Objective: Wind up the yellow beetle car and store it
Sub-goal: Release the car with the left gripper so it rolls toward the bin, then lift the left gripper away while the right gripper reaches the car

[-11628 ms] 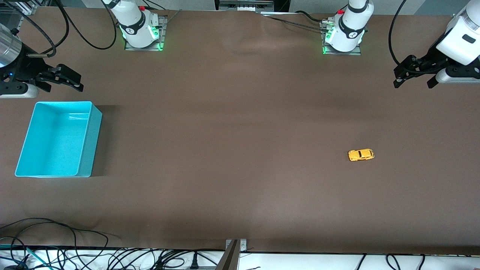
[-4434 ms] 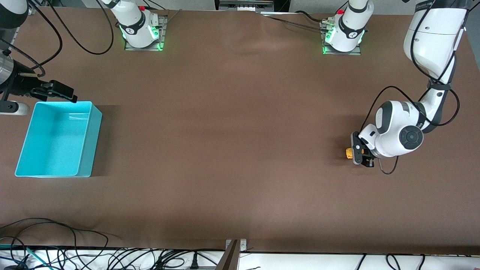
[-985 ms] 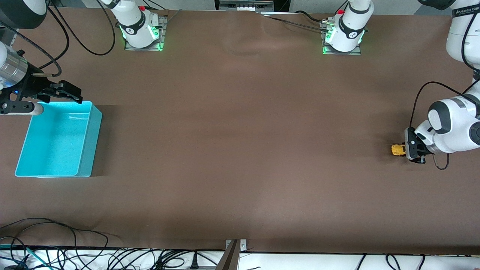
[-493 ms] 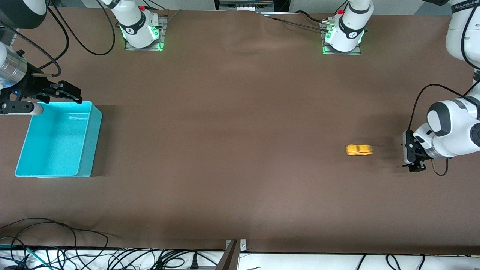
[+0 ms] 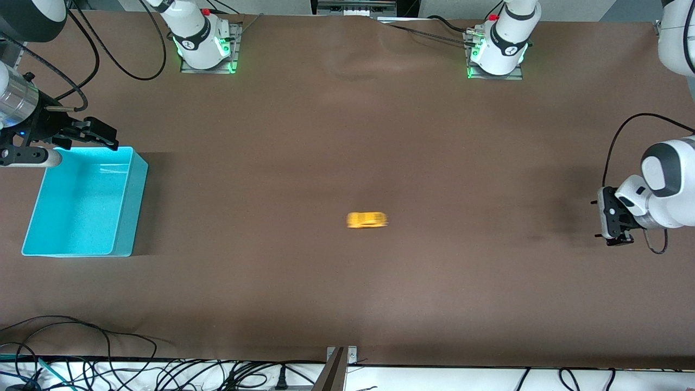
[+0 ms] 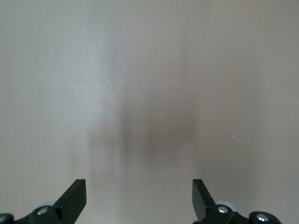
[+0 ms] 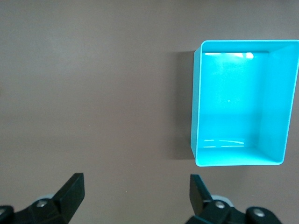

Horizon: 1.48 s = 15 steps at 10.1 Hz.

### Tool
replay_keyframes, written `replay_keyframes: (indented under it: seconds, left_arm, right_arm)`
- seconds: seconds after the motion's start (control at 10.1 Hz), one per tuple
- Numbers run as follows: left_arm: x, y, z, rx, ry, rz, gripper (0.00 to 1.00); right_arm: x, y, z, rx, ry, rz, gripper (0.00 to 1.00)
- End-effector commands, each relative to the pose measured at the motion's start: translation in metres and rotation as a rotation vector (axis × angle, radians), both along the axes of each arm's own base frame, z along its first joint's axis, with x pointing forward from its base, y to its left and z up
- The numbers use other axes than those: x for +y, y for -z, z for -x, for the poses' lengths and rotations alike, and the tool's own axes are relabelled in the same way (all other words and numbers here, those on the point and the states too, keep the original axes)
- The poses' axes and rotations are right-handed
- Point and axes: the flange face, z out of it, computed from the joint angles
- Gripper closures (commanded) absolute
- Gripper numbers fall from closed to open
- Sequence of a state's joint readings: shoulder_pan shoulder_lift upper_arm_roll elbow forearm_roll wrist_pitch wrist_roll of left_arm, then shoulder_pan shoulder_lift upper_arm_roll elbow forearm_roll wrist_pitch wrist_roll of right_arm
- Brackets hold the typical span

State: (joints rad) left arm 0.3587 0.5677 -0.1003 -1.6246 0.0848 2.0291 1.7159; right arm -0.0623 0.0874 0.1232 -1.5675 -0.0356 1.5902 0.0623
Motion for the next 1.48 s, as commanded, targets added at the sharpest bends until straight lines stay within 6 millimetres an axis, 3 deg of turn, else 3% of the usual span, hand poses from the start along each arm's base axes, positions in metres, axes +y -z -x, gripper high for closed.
replay_keyframes:
  seconds: [0.0,0.49,0.79,1.08,1.38]
  left_arm:
    - [0.001,-0.044,-0.006,0.035,-0.11,0.005,0.0]
    - [-0.042,-0.117,-0.021,0.071,-0.311,-0.007,0.0]
    - [-0.082,-0.195,-0.017,0.007,-0.564,-0.047,0.0]
    - [-0.157,-0.27,0.011,-0.082,-0.887,-0.095,0.0]
    - [-0.207,-0.317,0.054,-0.127,-1.196,-0.131,0.0]
  right_arm:
    - [-0.002,0.003,-0.004,0.012,-0.014,0.01,0.0]
    - [0.002,0.02,-0.005,0.051,-0.056,-0.001,0.0]
    - [0.023,0.03,-0.009,0.067,-0.235,-0.007,0.0]
    - [0.013,0.066,-0.029,0.09,-0.563,-0.061,0.0]
    - [0.0,0.09,-0.042,0.053,-0.738,-0.072,0.0]
